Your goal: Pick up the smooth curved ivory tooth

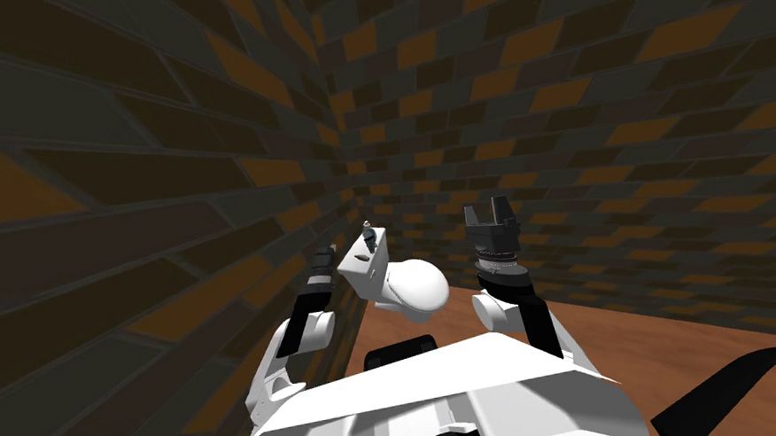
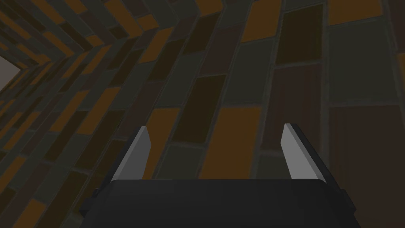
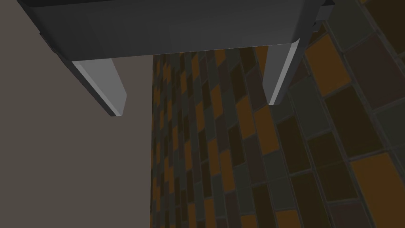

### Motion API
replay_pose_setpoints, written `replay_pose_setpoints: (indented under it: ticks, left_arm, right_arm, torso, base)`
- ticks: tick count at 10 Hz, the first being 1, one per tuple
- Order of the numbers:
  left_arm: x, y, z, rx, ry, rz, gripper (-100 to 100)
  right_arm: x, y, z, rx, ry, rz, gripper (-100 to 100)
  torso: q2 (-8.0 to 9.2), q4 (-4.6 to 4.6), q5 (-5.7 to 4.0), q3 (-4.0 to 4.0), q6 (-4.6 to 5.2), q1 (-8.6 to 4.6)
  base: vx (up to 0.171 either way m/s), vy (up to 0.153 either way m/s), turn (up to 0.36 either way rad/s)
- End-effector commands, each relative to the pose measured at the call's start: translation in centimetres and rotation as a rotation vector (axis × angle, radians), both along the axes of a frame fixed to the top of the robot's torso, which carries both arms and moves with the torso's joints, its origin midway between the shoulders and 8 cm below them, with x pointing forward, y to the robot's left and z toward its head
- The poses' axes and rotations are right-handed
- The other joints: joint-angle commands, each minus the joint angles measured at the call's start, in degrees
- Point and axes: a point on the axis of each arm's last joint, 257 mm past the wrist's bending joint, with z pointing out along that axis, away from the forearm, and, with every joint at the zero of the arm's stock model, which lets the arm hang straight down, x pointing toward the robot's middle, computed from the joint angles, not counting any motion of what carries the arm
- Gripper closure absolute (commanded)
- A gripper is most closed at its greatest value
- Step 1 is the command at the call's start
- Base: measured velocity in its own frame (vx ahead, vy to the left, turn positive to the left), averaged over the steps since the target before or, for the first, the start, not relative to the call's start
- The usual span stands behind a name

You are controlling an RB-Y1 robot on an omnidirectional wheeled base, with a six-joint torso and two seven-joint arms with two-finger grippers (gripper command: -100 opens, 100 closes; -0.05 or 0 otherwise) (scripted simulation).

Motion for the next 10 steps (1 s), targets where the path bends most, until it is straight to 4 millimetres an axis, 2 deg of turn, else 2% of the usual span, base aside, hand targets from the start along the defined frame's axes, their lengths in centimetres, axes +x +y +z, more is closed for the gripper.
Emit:
replay_pose_setpoints:
  ticks: [1, 4, 10]
  left_arm:
    - [0.8, 0.0, -0.9, 0.012, 0.042, 0.008, -100]
    - [2.6, -0.3, -1.9, 0.056, 0.098, 0.022, -100]
    - [5.6, 0.2, -5.3, 0.123, 0.251, 0.056, -100]
  right_arm:
    - [0.0, 0.0, 0.0, 0.000, 0.000, 0.000, 0]
    - [0.0, 0.0, 0.0, 0.000, 0.000, 0.000, 0]
    - [0.0, 0.0, 0.0, 0.000, 0.000, 0.000, 0]
  torso:
    - [0.00, 0.00, 0.00, 0.00, 0.00, 0.00]
    - [0.00, 0.00, 0.00, 0.00, 0.00, -0.01]
    - [-0.02, -0.01, -0.01, -0.01, 0.00, -0.04]
  base:
    - [-0.023, -0.010, 0.008]
    - [-0.024, -0.012, 0.013]
    - [-0.018, -0.018, 0.001]
